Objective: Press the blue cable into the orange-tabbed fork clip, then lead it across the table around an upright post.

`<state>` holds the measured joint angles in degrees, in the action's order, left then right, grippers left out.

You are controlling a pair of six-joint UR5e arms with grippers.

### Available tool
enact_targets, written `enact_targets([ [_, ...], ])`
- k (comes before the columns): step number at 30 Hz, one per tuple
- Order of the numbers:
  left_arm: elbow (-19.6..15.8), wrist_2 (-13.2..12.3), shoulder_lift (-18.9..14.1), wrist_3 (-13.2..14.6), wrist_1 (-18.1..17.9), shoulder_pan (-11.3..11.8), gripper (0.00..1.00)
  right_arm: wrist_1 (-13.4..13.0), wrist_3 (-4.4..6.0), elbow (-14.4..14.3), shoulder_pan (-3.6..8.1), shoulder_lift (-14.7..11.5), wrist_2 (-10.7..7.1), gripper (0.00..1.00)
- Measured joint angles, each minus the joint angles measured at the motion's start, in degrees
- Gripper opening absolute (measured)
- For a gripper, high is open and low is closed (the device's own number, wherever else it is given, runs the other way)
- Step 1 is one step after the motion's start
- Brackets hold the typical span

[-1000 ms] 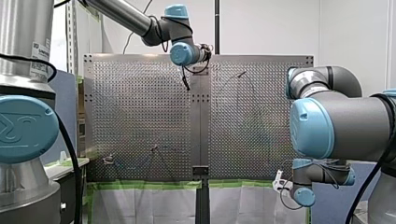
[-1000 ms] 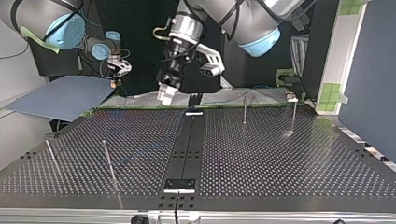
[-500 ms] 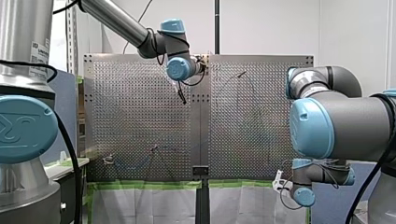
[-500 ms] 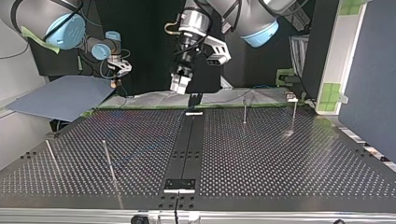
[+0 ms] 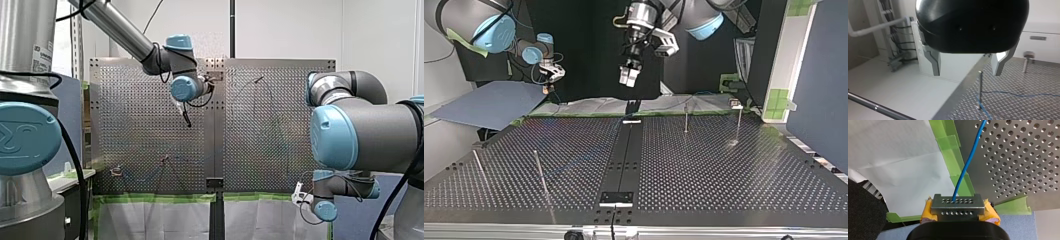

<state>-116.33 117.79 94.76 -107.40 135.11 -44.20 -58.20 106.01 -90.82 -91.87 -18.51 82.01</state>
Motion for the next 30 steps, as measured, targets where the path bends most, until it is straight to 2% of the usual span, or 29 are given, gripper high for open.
enact_targets([
  [7,-3.67,1.01,1.62,0.28,-0.27,0.09,1.0,0.0,0.0,0.03,-0.08,0.0,0.0,0.0],
  [18,-9.5,1.02,7.28,1.64,-2.96,1.35,1.0,-0.03,-0.07,0.05,-0.25,0.0,0.0,0.0],
  [23,-12.11,0.41,8.83,2.46,-3.67,2.32,1.0,0.0,-0.08,0.06,-0.28,0.0,0.0,0.0],
  [30,-15.87,-1.37,9.05,3.2,-4.92,4.67,1.0,0.0,-0.01,0.06,-0.28,0.0,0.0,0.0],
])
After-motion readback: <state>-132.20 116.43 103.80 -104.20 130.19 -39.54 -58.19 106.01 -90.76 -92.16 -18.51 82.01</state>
